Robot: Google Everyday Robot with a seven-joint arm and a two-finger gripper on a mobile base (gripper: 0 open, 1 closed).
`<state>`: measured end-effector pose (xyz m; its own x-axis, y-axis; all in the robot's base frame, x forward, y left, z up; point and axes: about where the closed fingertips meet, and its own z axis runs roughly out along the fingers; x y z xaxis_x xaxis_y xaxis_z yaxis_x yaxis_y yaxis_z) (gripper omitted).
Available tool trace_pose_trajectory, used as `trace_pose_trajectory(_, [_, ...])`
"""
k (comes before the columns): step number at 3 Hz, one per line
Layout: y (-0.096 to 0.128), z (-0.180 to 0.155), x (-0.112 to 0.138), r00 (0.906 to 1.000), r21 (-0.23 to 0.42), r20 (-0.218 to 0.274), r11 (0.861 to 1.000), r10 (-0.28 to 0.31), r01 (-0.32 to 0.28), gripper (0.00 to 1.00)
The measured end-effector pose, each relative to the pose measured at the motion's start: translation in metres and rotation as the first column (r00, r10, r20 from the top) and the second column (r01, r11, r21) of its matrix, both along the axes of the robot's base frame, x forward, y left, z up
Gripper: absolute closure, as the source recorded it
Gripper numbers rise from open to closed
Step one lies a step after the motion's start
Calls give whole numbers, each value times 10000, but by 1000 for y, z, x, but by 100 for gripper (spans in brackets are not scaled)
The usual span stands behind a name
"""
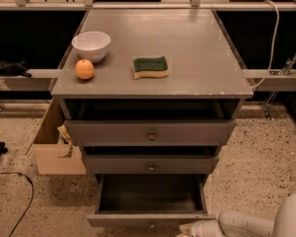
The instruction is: Close bottom drawer
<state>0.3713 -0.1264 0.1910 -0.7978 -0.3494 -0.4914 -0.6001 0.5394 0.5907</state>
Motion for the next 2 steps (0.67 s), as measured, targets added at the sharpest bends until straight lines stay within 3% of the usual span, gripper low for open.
trace_pose_trajectory(2, [0,0,0,10000,1,-1,10000,1,-1,65])
